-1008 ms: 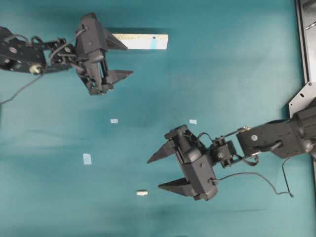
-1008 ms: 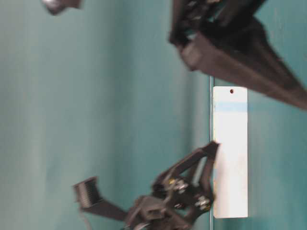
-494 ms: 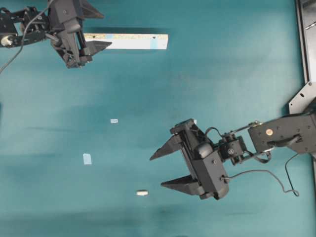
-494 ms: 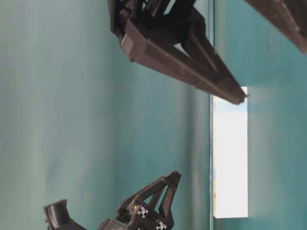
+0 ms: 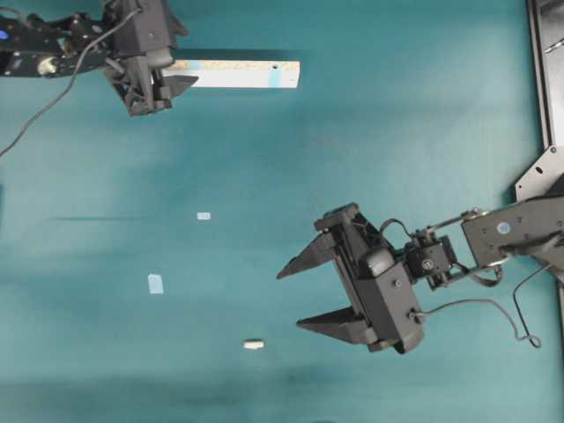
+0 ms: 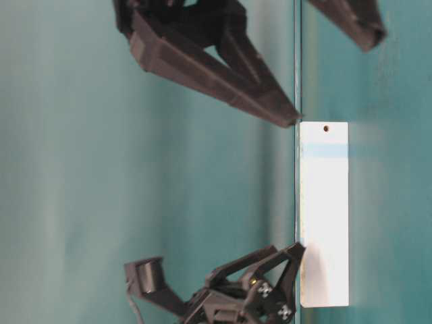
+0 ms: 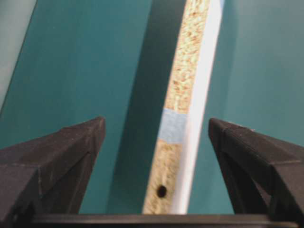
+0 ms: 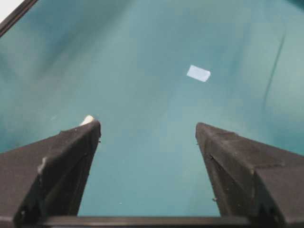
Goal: Move the wooden board into place and insert the rod into its hole.
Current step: 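Move the left gripper to the white board's end and grasp it, then lift the board with the left gripper and swing it toward center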
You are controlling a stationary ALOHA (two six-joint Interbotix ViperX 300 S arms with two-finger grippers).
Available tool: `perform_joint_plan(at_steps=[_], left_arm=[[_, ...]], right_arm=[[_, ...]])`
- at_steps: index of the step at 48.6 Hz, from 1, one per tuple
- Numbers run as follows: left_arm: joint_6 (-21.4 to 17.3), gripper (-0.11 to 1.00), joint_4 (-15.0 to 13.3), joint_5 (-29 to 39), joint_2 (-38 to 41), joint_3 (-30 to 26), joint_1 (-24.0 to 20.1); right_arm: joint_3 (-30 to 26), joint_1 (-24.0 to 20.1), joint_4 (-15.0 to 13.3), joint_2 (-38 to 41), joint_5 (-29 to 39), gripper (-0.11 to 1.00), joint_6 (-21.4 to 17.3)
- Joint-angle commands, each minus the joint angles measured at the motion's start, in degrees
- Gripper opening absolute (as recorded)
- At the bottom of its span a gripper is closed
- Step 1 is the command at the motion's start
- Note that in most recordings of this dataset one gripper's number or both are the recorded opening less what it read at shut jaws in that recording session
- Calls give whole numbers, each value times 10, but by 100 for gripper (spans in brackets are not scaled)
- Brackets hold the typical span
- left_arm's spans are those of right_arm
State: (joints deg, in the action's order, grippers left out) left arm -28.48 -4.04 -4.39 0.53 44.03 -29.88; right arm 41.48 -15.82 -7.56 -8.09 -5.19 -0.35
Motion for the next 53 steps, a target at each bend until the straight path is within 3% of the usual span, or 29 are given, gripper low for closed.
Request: perform_joint_plan(at_steps=[1, 25, 38, 43, 50, 53], left_arm=[[-16, 91, 2, -11, 10, -20, -4], [-17, 90, 2, -17, 104, -48, -4], [14, 85, 1, -41, 138, -58, 1], [32, 68, 2, -43, 145, -58, 3], [31, 28, 2, -46, 137, -51, 7], [32, 22, 2, -50, 131, -50, 9]], right_arm=[[-16, 0, 0, -16, 7, 91, -1], [-25, 0, 0, -35, 45, 91, -1], [-27, 0, 0, -48, 88, 91, 2], [-27, 0, 0, -55, 105, 90, 2], [-25, 1, 0, -68, 113, 87, 2], [-25, 0, 0, -69, 114, 85, 2]])
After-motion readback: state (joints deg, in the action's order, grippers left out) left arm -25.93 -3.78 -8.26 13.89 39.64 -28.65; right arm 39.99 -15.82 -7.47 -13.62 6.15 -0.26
